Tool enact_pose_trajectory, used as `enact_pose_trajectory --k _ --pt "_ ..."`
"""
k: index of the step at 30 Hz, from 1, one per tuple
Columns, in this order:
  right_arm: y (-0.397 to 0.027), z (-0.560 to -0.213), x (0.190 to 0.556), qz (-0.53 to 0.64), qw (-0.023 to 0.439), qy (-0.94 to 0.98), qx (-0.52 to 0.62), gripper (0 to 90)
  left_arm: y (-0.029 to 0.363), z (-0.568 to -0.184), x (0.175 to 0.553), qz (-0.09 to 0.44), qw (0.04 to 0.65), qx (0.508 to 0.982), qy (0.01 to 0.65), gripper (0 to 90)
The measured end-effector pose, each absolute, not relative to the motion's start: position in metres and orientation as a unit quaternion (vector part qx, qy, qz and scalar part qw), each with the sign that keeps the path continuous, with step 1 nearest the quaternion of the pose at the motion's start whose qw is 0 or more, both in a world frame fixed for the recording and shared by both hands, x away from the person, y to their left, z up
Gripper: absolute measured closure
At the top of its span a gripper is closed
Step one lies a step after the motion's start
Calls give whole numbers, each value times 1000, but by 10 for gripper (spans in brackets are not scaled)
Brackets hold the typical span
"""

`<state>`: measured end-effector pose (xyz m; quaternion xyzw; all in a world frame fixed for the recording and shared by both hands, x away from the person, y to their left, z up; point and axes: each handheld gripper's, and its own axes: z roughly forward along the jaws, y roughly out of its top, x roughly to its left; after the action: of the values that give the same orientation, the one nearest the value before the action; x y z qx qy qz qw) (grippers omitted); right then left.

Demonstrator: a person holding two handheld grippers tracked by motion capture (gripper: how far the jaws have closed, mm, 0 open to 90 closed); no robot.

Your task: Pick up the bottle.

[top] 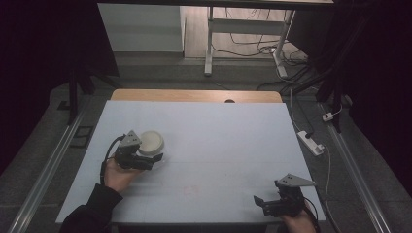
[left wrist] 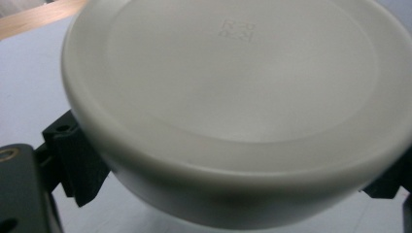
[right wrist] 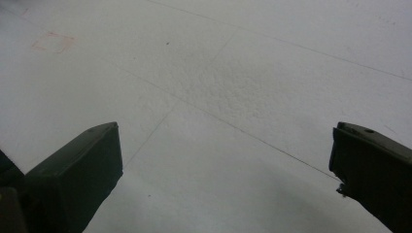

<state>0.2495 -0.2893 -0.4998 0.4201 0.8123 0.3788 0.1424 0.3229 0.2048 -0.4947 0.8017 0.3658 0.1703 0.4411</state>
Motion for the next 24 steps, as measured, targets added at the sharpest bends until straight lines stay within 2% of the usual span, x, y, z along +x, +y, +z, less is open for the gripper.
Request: enact_pose_trajectory --k 24 --pt "-290 -499 249 384 143 809 421 0 149 -474 305 123 470 826 286 73"
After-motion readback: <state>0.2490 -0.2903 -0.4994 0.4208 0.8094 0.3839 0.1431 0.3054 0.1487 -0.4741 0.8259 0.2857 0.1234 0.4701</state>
